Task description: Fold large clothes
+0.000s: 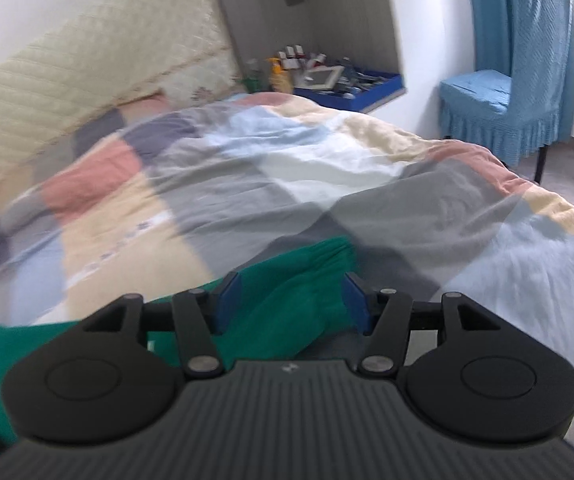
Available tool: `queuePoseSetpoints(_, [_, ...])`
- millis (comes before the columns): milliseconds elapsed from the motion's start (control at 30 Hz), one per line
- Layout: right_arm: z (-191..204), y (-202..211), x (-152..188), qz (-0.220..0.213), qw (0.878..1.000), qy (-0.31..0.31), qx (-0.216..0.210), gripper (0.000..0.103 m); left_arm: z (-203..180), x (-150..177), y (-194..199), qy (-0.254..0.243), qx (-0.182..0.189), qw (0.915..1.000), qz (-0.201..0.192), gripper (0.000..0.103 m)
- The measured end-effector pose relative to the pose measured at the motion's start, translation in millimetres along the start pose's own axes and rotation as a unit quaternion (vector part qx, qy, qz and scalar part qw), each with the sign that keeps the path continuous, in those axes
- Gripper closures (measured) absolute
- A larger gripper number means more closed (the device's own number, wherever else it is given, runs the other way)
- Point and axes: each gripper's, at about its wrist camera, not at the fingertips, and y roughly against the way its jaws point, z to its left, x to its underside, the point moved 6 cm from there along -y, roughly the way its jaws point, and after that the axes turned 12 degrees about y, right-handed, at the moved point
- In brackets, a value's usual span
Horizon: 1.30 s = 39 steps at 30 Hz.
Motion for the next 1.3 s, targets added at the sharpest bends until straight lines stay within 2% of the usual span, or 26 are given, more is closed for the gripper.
queuePoseSetpoints(100, [27, 43, 6, -0.006, 0.999, 0.004, -0.036, 0.045, -8, 4, 20, -0.001, 0.014, 0.9999, 0.000, 0.035])
queuePoseSetpoints(167, [49, 73, 12, 0.001, 0.998, 0.003, -0.061, 0.045, -16, 9, 36, -0.007, 0.037, 0.9993, -0.001, 0.035])
queuePoseSetpoints(367, [125, 173, 26, -0.005, 0.988, 0.020, -0.152, 0.045, -38, 20, 75, -0.023, 0.079, 0.9966, -0.009, 0.035])
queuePoseSetpoints(467, [154, 212, 44, 0.014, 0.979, -0.006, -0.203, 0.045, -42, 26, 90, -0.024, 0.092, 0.9954, -0.011, 0.035])
queuePoseSetpoints(600, [188, 247, 82, 0.036, 0.970, -0.001, -0.240, 0.045, -36, 37, 104, -0.022, 0.102, 0.9945, -0.004, 0.035])
queuePoseSetpoints(833, [213, 264, 170, 0.092, 0.955, -0.024, -0.281, 0.043, -20, 52, 115, -0.039, 0.103, 0.9937, 0.021, 0.035])
queuePoseSetpoints(933, [213, 257, 207, 0.133, 0.941, -0.077, -0.302, 0.043, -23, 58, 115, -0.049, 0.107, 0.9926, 0.030, 0.035])
queuePoseSetpoints(1000, [218, 255, 226, 0.146, 0.936, -0.093, -0.308, 0.043, -27, 62, 113, -0.056, 0.115, 0.9911, 0.036, 0.035])
queuePoseSetpoints(1167, [221, 238, 255, 0.170, 0.927, -0.128, -0.309, 0.043, -35, 80, 98, -0.084, 0.102, 0.9896, 0.057, 0.035])
queuePoseSetpoints(1300, [219, 223, 267, 0.183, 0.921, -0.138, -0.315, 0.043, -36, 87, 77, -0.111, 0.060, 0.9904, 0.057, 0.036])
